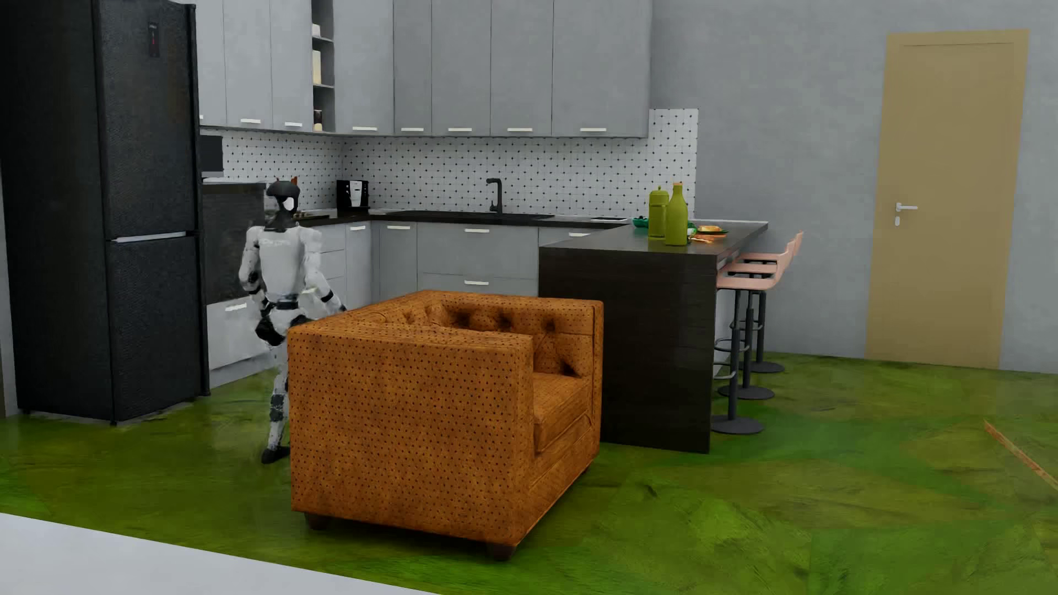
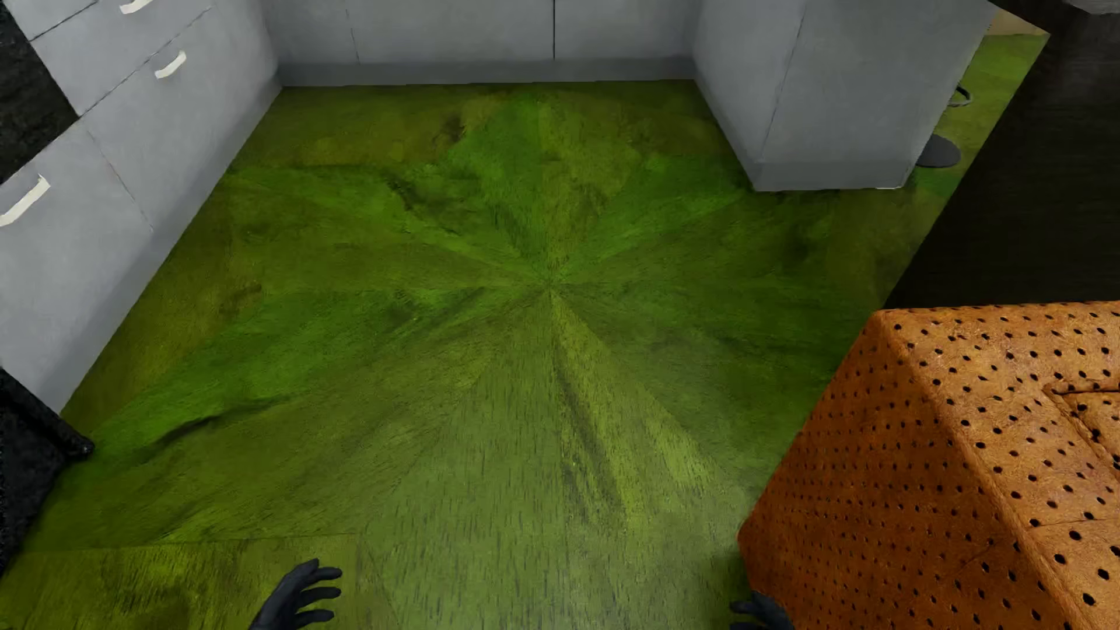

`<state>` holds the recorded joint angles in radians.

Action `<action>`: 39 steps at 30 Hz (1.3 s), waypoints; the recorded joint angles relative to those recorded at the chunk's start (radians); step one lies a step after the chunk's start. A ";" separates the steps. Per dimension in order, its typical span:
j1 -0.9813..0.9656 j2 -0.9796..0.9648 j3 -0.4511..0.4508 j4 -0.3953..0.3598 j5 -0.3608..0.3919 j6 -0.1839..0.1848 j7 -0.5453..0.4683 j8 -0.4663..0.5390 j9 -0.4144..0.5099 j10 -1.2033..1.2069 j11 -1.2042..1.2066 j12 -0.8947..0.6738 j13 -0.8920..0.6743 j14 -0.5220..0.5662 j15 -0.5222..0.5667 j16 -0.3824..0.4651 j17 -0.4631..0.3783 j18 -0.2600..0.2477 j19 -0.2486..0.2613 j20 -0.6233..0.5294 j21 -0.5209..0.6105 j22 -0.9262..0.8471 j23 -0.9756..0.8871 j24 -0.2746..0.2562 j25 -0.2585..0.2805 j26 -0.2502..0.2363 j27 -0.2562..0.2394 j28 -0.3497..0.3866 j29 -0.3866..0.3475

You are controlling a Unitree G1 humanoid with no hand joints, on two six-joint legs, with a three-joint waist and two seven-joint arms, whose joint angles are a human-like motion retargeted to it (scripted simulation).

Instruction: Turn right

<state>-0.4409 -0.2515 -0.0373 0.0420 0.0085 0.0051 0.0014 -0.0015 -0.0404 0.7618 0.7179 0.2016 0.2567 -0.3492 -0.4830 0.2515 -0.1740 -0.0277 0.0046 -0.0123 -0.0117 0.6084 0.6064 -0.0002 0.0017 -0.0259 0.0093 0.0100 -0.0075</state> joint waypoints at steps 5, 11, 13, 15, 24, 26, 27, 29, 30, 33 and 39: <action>-0.061 -0.127 -0.144 0.028 -0.012 0.002 0.071 0.044 -0.002 0.049 0.135 -0.029 0.056 0.026 -0.076 -0.069 0.020 0.016 0.012 -0.086 0.040 0.006 0.047 0.025 0.016 0.047 0.113 0.040 0.037; -0.066 -0.155 -0.161 0.021 -0.024 0.011 0.051 0.048 0.040 0.013 0.049 0.003 0.008 0.056 0.084 -0.075 0.043 0.028 0.048 -0.092 0.049 -0.015 0.046 0.088 0.023 0.052 0.139 0.000 0.024; -0.049 -0.177 -0.167 0.031 -0.061 -0.028 0.090 0.030 0.065 0.007 0.100 -0.039 -0.012 0.055 0.004 -0.050 0.003 0.028 0.009 -0.071 0.071 -0.016 0.047 0.077 0.009 0.093 0.115 -0.010 0.029; -0.047 -0.176 -0.160 0.048 -0.069 -0.037 0.107 0.029 0.064 0.026 0.072 -0.027 -0.004 0.033 0.098 -0.084 -0.016 0.023 0.064 -0.086 0.041 -0.038 0.070 0.069 -0.008 0.089 0.090 0.003 0.036; 0.024 -0.127 -0.196 0.071 -0.018 -0.017 0.059 0.079 0.079 0.010 -0.021 -0.059 -0.021 -0.018 0.144 -0.087 0.035 -0.005 0.073 -0.085 0.076 -0.037 0.052 -0.002 0.060 0.045 0.131 -0.053 0.041; 0.037 -0.131 -0.230 0.083 -0.019 -0.033 0.074 0.081 0.076 0.009 -0.016 -0.004 -0.012 -0.027 0.146 -0.060 0.046 -0.011 0.072 -0.053 0.063 -0.047 0.027 0.002 0.062 0.039 0.126 -0.056 0.043; 0.043 -0.131 -0.241 0.087 -0.027 -0.038 0.077 0.067 0.069 0.006 -0.019 0.002 -0.005 -0.029 0.149 -0.056 0.052 -0.014 0.071 -0.058 0.054 -0.037 0.046 0.007 0.055 0.054 0.122 -0.054 0.039; 0.047 -0.131 -0.238 0.095 -0.025 -0.031 0.075 0.062 0.057 -0.012 -0.051 -0.004 -0.022 -0.028 0.169 -0.063 0.013 -0.019 0.072 -0.061 0.078 -0.044 0.051 0.026 0.046 0.085 0.145 -0.057 0.039; 0.051 -0.129 -0.224 0.091 -0.021 -0.030 0.057 0.065 0.064 -0.007 -0.048 -0.032 -0.023 -0.035 0.167 -0.078 0.013 -0.023 0.071 -0.064 0.059 -0.045 0.052 0.034 0.039 0.089 0.152 -0.058 0.042; 0.057 -0.147 -0.216 0.081 -0.022 -0.043 0.032 0.078 0.077 0.029 -0.006 -0.031 -0.008 -0.052 0.151 -0.068 0.030 -0.041 0.070 -0.063 0.085 -0.046 0.042 0.015 0.025 0.052 0.142 -0.057 0.041; 0.110 -0.174 -0.266 0.088 -0.027 -0.017 0.019 0.078 0.074 -0.041 -0.030 -0.040 0.002 -0.056 0.185 -0.067 0.051 -0.061 0.037 -0.062 0.072 -0.024 0.039 -0.010 0.045 0.076 0.075 -0.072 0.010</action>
<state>-0.3307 -0.4252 -0.3034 0.1296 -0.0190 -0.0119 0.0206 0.0763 0.0332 0.7206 0.6874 0.1617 0.2584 -0.4053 -0.2977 0.1850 -0.1233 -0.0891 0.0417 -0.0744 0.0607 0.5848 0.6456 -0.0107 0.0471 0.0502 0.0845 -0.0625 0.0027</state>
